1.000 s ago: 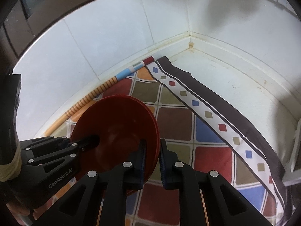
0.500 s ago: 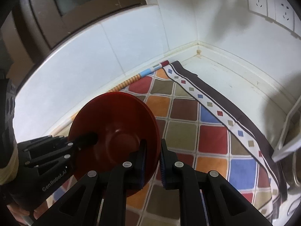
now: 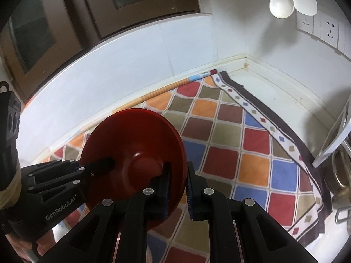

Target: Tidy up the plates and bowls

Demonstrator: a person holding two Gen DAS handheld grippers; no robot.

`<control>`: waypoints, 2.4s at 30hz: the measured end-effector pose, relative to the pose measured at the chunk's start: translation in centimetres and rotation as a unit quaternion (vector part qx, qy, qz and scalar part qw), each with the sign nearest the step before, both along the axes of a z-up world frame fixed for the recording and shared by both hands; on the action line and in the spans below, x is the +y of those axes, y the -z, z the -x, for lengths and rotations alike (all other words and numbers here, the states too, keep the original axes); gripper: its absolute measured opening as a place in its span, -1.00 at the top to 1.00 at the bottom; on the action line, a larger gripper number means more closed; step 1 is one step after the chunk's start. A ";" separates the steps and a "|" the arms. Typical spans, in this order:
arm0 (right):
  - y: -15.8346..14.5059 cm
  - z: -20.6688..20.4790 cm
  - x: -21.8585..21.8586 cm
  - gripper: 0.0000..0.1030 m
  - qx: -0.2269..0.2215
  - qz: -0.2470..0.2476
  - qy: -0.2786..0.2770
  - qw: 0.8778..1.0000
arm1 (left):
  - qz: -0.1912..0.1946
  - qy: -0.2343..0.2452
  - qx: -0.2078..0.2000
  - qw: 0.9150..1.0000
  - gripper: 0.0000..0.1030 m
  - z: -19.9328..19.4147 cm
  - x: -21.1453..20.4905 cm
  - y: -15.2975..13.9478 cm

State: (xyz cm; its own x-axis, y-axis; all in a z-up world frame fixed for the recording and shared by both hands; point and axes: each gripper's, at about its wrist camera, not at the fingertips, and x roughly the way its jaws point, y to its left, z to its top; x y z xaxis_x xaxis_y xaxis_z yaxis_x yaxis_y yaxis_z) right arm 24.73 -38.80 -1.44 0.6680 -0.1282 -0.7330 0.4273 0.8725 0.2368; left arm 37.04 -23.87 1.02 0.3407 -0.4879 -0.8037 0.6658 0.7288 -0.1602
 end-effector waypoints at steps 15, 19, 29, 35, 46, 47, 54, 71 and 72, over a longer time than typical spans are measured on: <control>0.6 1.9 7.3 0.73 0.012 -0.003 -0.090 0.996 | 0.016 -0.079 0.018 0.997 0.75 4.5 8.1 0.9; 0.8 2.4 8.7 0.73 0.015 -0.002 -0.110 0.994 | 0.016 -0.088 0.018 0.996 0.75 5.7 9.4 1.5; 2.5 3.6 10.5 0.73 0.043 -0.008 -0.141 0.989 | 0.004 -0.095 0.060 0.994 0.75 7.4 10.7 4.4; 3.8 4.0 10.6 0.73 0.059 -0.016 -0.144 0.988 | -0.003 -0.093 0.072 0.993 0.75 8.1 10.8 5.5; 5.6 3.9 10.7 0.73 0.085 -0.026 -0.145 0.985 | -0.014 -0.097 0.100 0.990 0.75 7.9 10.7 7.6; 5.7 3.9 10.8 0.73 0.087 -0.025 -0.146 0.985 | -0.014 -0.097 0.100 0.990 0.75 7.9 10.7 7.6; 6.1 3.9 11.0 0.72 0.094 -0.015 -0.149 0.984 | -0.017 -0.096 0.092 0.991 0.73 7.9 10.5 7.6; 5.5 4.4 11.5 0.62 0.085 0.024 -0.155 0.984 | -0.016 -0.093 0.048 0.994 0.28 8.5 10.9 5.8; 5.3 4.5 11.4 0.48 0.081 0.031 -0.154 0.984 | -0.015 -0.093 0.047 0.994 0.27 8.5 11.0 5.7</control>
